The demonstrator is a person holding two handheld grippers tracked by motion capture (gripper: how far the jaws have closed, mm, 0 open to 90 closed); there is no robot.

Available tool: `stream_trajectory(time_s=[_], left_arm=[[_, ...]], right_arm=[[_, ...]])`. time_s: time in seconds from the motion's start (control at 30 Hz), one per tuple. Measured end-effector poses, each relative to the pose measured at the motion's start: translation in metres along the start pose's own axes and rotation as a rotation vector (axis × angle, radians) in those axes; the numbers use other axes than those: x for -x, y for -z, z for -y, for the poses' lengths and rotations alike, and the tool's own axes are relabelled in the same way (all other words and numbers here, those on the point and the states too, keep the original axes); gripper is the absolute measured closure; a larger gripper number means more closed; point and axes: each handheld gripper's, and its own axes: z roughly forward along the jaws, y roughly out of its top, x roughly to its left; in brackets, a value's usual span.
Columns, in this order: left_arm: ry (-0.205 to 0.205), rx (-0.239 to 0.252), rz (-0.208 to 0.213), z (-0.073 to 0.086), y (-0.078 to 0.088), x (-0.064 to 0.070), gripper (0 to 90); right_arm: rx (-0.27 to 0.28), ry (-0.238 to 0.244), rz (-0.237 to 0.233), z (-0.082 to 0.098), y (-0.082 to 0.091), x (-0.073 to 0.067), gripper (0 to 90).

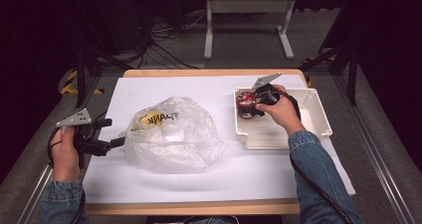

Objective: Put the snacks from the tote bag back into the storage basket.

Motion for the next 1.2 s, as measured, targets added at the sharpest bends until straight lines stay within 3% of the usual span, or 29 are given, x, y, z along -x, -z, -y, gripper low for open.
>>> stream_trajectory(time_s=[0.53,0.77,0.83,0.87,1.0,1.2], left_arm=[[0.001,-0.007,0.004,0.000,-0.002,0.000,4.0],[0.005,-0.013,0.009,0.000,-0.005,0.001,3.9],[0.006,-0.021,0.006,0.001,-0.006,0.000,3.3],[0.006,-0.021,0.006,0.001,-0.006,0.000,3.2],[0.010,-0.028,0.014,0.002,-0.010,0.001,3.2],[0.026,-0.023,0.004,0.006,-0.012,0.003,3.0]], right_arm=[[-0.007,0.006,-0.023,0.005,-0.006,-0.003,22.7],[-0.015,-0.028,-0.035,0.008,-0.004,-0.002,22.3],[-0.022,-0.048,-0.048,0.009,-0.003,-0.002,11.8],[-0.022,-0.048,-0.048,0.009,-0.003,-0.002,11.8],[0.031,-0.075,-0.023,0.007,0.007,-0.005,3.4],[0.100,-0.078,0.006,0.001,0.034,-0.010,3.4]])
